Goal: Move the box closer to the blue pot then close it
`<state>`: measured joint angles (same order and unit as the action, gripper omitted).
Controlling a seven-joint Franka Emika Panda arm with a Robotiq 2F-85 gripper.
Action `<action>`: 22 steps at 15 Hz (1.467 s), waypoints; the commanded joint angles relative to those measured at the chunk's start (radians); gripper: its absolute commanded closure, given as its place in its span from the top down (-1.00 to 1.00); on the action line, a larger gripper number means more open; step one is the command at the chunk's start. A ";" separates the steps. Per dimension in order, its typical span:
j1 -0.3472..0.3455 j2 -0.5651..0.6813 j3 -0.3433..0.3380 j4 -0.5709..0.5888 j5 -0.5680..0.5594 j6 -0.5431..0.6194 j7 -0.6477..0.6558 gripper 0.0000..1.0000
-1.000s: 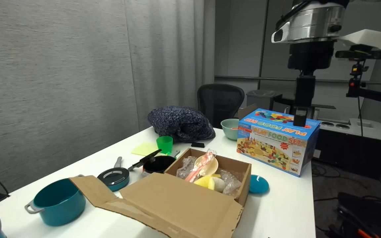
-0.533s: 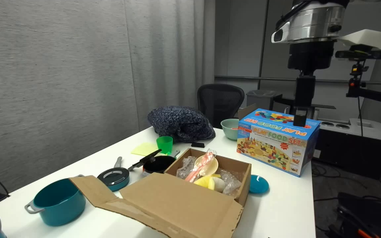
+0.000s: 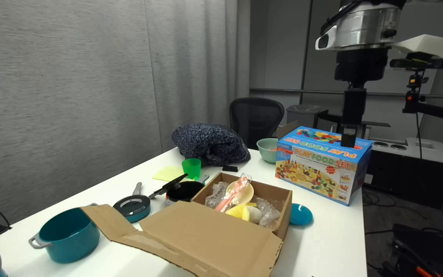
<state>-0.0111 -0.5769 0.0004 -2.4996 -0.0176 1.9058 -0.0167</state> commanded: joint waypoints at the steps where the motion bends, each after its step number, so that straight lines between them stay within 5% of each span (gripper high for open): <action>1: -0.024 0.042 0.013 0.000 -0.045 0.106 0.053 1.00; 7: -0.112 0.223 0.010 0.036 -0.164 0.341 0.210 1.00; 14: -0.140 0.490 0.000 0.188 -0.309 0.352 0.367 1.00; 15: -0.125 0.415 -0.014 0.117 -0.278 0.371 0.326 1.00; 22: -0.115 0.432 -0.013 0.127 -0.267 0.346 0.316 1.00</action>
<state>-0.1474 -0.1409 -0.0009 -2.3737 -0.2956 2.2807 0.3131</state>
